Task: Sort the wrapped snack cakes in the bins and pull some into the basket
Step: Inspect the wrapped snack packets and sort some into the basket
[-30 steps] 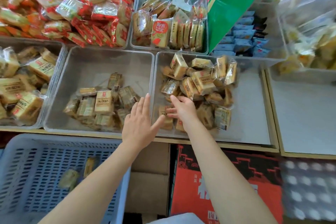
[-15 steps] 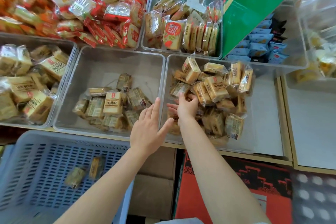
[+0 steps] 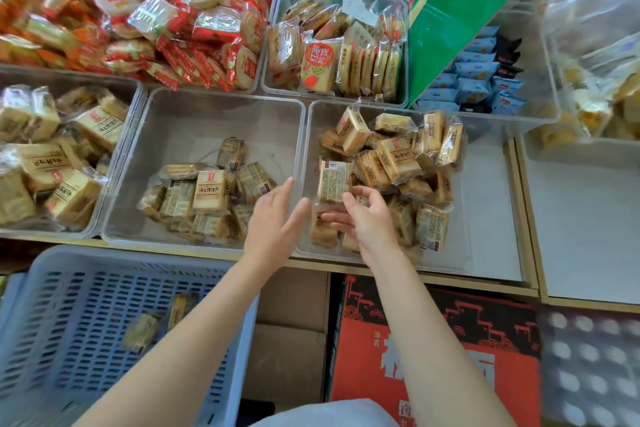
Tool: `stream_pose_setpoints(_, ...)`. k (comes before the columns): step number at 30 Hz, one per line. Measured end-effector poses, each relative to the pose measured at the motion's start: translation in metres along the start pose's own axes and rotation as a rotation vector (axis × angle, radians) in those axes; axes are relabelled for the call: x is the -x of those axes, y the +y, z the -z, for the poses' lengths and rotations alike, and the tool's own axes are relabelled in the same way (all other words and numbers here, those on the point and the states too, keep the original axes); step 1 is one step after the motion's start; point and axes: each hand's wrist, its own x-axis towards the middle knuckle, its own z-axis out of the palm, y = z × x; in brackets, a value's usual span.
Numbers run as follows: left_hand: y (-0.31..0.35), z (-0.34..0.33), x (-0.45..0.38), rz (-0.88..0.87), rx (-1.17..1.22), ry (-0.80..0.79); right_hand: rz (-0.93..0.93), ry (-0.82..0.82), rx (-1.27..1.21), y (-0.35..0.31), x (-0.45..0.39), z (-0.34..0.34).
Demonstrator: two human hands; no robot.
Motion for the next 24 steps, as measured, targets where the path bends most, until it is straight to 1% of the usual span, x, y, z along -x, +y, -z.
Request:
stream_pose_setpoints(3,0.020,0.001,-0.002,-0.004,0.087,0.105,0.011,-0.113,0.004,-0.008,0.017,0.013)
stream_pose_setpoints(5,0.042,-0.003,-0.001,0.034,0.204,0.079,0.007,-0.191,0.022,-0.015,0.027,0.022)
stream_pose_setpoints(7,0.057,-0.009,0.000,0.126,0.350,0.024,0.008,-0.236,0.074,-0.019,0.031,0.029)
stream_pose_setpoints(8,0.059,-0.013,-0.001,0.149,0.373,0.019,0.021,-0.210,0.119,-0.020,0.031,0.033)
stream_pose_setpoints(9,0.060,-0.016,-0.001,0.156,0.373,0.019,0.036,-0.133,0.156,-0.021,0.027,0.038)
stream_pose_setpoints(10,0.059,-0.019,-0.001,0.163,0.367,0.021,0.040,-0.011,0.160,-0.020,0.020,0.045)
stream_pose_setpoints(12,0.058,-0.024,0.002,0.176,0.348,0.024,-0.008,0.236,0.038,-0.020,0.002,0.057)
stream_pose_setpoints(13,0.056,-0.028,0.004,0.180,0.343,0.024,-0.043,0.300,-0.027,-0.022,-0.006,0.062)
stream_pose_setpoints(14,0.055,-0.031,0.006,0.186,0.337,0.022,-0.071,0.322,-0.052,-0.024,-0.013,0.064)
stream_pose_setpoints(19,0.057,-0.039,0.013,0.202,0.352,0.036,-0.116,0.283,-0.023,-0.031,-0.034,0.056)
stream_pose_setpoints(24,0.056,-0.037,0.013,0.214,0.380,0.048,-0.147,0.283,-0.130,-0.028,-0.039,0.054)
